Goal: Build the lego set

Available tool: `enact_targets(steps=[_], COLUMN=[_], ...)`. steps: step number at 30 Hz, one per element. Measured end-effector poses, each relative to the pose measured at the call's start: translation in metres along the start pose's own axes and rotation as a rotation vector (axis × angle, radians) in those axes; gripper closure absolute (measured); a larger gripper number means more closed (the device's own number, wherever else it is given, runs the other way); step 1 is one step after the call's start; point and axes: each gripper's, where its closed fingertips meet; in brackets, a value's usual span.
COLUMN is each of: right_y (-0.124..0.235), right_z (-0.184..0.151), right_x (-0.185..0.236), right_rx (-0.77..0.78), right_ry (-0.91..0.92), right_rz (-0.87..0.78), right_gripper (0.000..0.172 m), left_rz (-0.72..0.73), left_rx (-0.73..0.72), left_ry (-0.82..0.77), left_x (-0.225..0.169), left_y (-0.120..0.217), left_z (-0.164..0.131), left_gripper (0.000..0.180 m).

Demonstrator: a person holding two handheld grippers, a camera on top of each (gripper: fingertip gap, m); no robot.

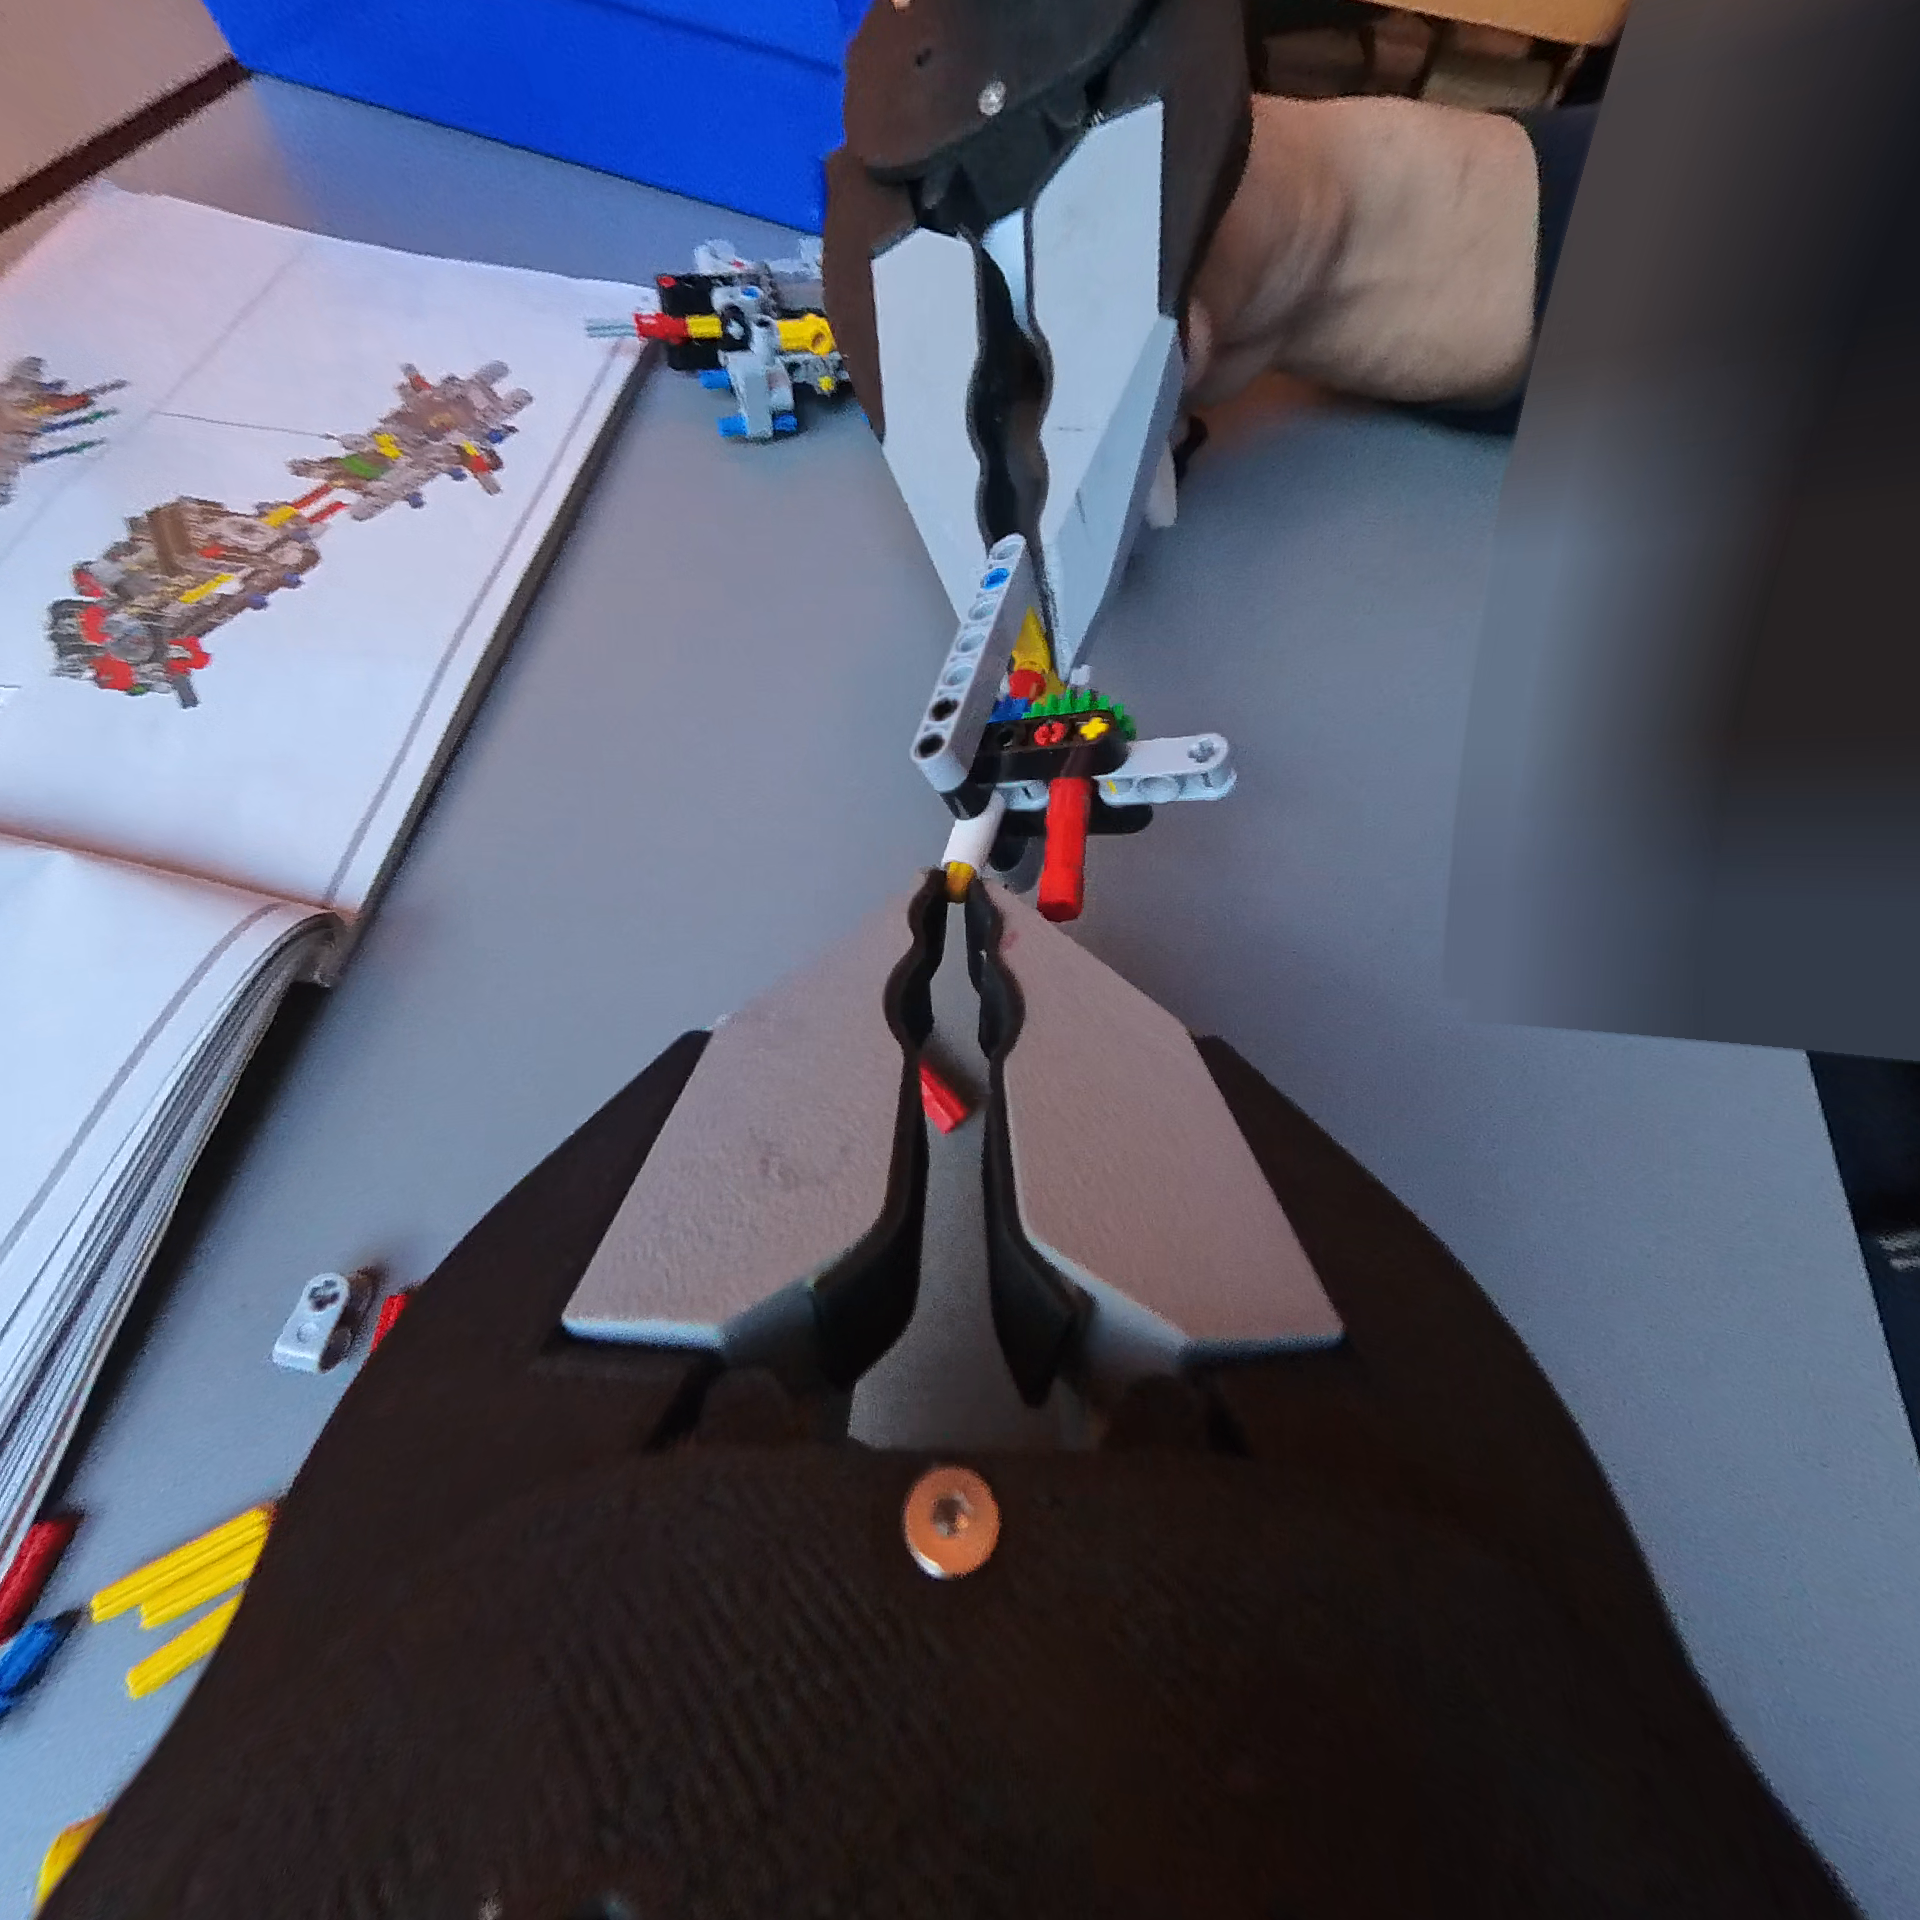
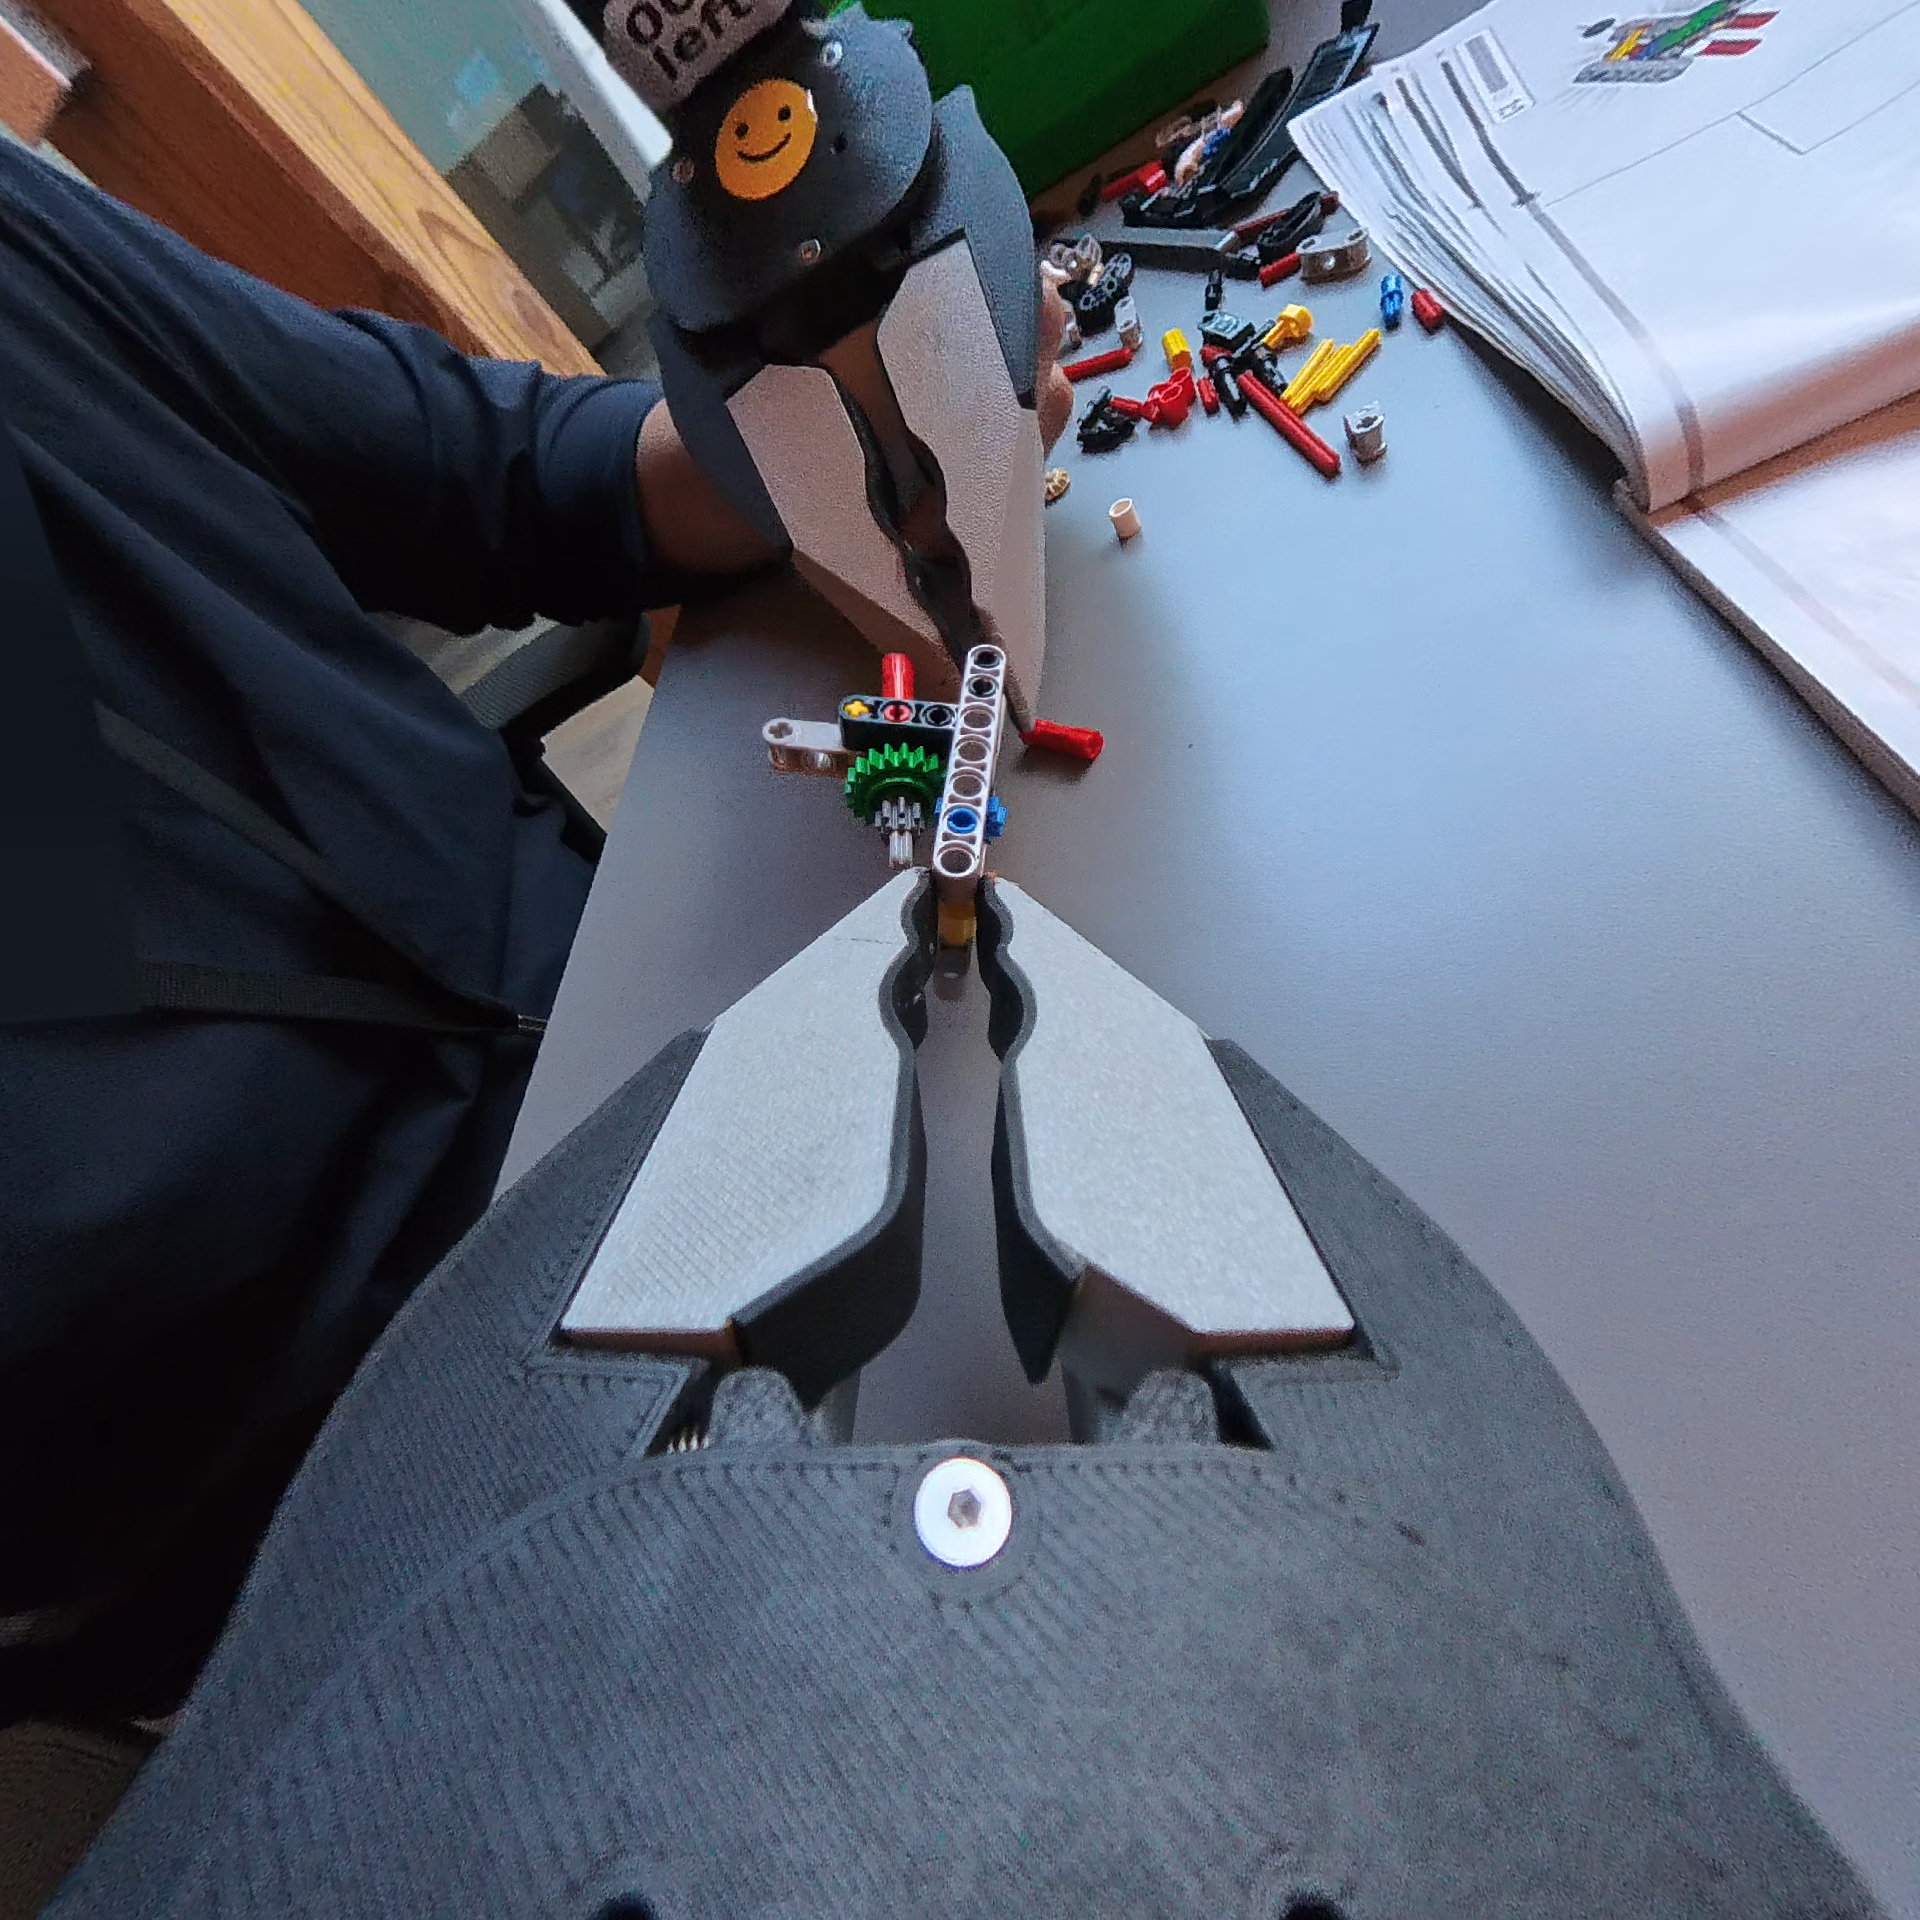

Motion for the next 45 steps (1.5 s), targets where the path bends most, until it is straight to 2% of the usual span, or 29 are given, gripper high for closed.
enact_targets(steps=[8,15,23,41,45], right_y=[0.001,-0.005,-0.009,-0.011,-0.012], right_z=[0.000,-0.012,-0.023,-0.026,-0.025], right_x=[-0.002,-0.011,-0.017,-0.013,-0.014], right_rx=[-0.001,0.112,0.194,0.213,0.198], right_ry=[0.006,0.195,0.204,0.213,0.129], right_rz=[-0.020,-0.163,-0.197,-0.170,-0.136], right_gripper=[0.168,0.168,0.168,0.168,0.168], left_rz=[0.037,0.018,0.000,0.010,-0.024], left_rx=[-0.017,0.055,0.183,0.184,0.176], left_ry=[-0.067,-0.040,-0.040,-0.022,0.033], left_x=[0.001,0.001,-0.004,-0.002,-0.003], left_y=[0.000,-0.001,-0.006,-0.006,-0.005], left_z=[0.003,-0.008,-0.027,-0.027,-0.027], left_gripper=[0.180,0.180,0.180,0.180,0.180])
Point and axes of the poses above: each gripper's, where its closed fingertips meet, y back along the fingers, z out of its top, x = y × z across the jaws, and after that the axes turned 8 degrees about -x, right-handed
